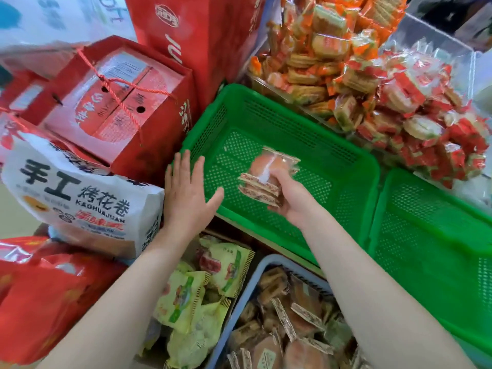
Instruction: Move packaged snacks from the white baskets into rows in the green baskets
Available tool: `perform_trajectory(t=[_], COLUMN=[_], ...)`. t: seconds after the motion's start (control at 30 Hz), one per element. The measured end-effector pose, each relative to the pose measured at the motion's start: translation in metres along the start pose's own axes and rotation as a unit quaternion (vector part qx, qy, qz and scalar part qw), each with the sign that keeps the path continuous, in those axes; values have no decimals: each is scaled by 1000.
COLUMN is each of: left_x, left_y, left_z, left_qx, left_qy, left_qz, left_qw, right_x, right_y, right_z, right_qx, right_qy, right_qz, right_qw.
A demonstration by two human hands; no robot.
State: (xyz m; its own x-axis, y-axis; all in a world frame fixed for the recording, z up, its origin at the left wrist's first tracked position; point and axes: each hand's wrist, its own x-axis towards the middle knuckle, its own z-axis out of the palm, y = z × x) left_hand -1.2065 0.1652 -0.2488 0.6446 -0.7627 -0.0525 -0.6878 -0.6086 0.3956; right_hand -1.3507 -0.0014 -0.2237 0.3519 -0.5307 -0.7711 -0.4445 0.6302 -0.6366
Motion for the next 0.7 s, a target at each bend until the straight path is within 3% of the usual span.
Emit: perform_trajectory(t=[0.1, 0.23, 0.47, 0.6, 0.7], left_x=[1, 1, 1, 1, 0], left_y=[-10, -12, -12, -12, -11], left_z=[12, 13, 17, 17, 17], left_qx=[38, 37, 33, 36, 39], left_qy=[-5, 7, 8, 13, 9], left_qz=[16, 17, 13, 18, 18], left_qw=[999, 999, 999, 999, 999], right_x=[38, 72, 93, 97, 87], right_y=[-17, -44, -41, -33, -31], right_z=[28, 58, 76, 76, 70], right_qx=[-53, -39, -72, -3, -16], right_qy=[34, 65, 39, -37, -61], right_qz=[8, -22, -36, -46, -54], right_qw=[998, 997, 996, 998, 997])
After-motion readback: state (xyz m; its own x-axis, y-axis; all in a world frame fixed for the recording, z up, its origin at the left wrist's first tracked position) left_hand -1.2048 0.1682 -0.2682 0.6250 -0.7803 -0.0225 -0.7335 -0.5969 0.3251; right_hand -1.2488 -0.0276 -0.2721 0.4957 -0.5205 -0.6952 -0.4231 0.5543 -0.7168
